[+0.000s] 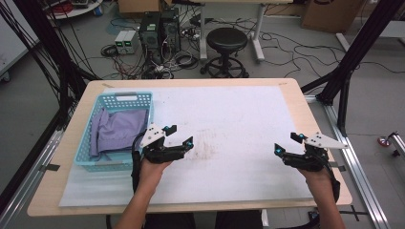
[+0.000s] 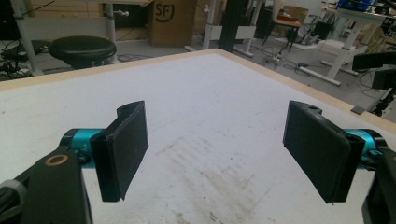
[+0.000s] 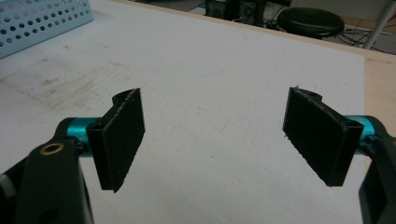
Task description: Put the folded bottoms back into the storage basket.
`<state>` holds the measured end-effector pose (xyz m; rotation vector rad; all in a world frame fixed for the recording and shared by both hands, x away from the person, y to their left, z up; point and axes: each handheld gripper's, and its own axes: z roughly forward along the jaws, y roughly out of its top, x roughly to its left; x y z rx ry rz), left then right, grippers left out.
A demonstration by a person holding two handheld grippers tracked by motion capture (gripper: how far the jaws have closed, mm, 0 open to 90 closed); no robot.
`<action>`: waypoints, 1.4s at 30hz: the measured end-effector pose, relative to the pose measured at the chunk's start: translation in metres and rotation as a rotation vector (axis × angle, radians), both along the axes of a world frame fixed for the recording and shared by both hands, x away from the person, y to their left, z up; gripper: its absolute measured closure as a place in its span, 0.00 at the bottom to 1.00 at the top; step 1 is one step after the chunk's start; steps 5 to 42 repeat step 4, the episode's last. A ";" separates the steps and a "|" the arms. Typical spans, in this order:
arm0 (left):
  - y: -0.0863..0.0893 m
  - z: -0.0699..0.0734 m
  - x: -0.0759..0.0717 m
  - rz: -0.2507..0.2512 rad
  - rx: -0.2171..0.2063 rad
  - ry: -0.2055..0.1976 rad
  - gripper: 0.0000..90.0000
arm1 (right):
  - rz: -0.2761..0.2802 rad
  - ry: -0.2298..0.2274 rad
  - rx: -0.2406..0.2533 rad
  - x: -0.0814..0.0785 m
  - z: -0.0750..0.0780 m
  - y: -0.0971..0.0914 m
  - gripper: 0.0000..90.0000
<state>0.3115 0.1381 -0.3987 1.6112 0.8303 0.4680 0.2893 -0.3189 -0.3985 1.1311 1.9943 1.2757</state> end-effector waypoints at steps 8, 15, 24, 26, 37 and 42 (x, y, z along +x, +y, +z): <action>-0.001 0.000 0.001 0.007 -0.003 -0.010 0.25 | -0.002 0.002 0.002 0.000 -0.001 -0.002 0.23; -0.001 0.000 0.001 0.007 -0.003 -0.010 0.25 | -0.002 0.002 0.002 0.000 -0.001 -0.002 0.23; -0.001 0.000 0.001 0.007 -0.003 -0.010 0.25 | -0.002 0.002 0.002 0.000 -0.001 -0.002 0.23; -0.001 0.000 0.001 0.007 -0.003 -0.010 0.25 | -0.002 0.002 0.002 0.000 -0.001 -0.002 0.23; -0.001 0.000 0.001 0.007 -0.003 -0.010 0.25 | -0.002 0.002 0.002 0.000 -0.001 -0.002 0.23; -0.001 0.000 0.001 0.007 -0.003 -0.010 0.25 | -0.002 0.002 0.002 0.000 -0.001 -0.002 0.23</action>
